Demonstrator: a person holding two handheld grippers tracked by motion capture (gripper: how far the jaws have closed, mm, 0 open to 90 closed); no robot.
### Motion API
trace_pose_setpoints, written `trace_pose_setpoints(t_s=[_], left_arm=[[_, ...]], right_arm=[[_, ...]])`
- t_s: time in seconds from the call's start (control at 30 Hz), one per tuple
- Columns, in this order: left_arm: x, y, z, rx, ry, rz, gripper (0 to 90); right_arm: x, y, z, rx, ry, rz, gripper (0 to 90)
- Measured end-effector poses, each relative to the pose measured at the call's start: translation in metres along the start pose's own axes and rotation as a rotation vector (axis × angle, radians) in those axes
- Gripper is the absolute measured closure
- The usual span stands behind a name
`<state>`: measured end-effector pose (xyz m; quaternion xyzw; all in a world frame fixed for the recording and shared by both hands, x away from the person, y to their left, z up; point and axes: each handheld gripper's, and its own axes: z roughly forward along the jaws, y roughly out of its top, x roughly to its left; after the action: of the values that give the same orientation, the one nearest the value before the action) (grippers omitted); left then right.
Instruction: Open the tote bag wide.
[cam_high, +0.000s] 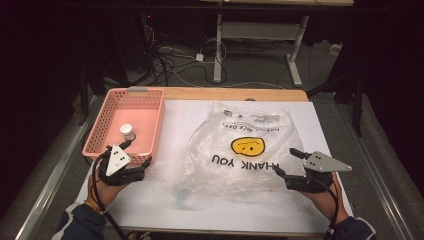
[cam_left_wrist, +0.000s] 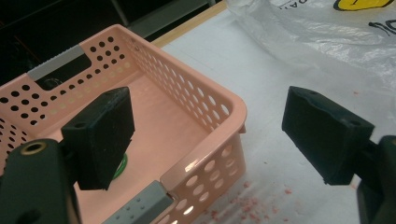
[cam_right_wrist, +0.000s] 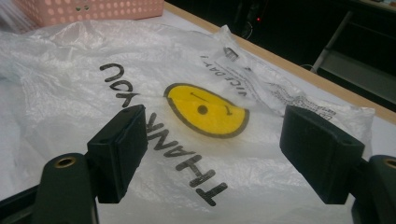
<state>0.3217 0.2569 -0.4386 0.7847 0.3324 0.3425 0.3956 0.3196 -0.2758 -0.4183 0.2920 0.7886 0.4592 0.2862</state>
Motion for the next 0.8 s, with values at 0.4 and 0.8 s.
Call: trace_pose_setpoints(t_s=[0.4,0.8], left_arm=[[-0.003,-0.001,0.001,0.015,-0.003,0.058,16.9],[-0.004,-0.002,0.002,0.026,-0.010,0.071,16.9]], right_arm=[[-0.070,0.037,0.017,0.040,-0.186,-0.007,33.7],[-0.165,0.029,0.121,0.288,-0.267,0.212,38.1]])
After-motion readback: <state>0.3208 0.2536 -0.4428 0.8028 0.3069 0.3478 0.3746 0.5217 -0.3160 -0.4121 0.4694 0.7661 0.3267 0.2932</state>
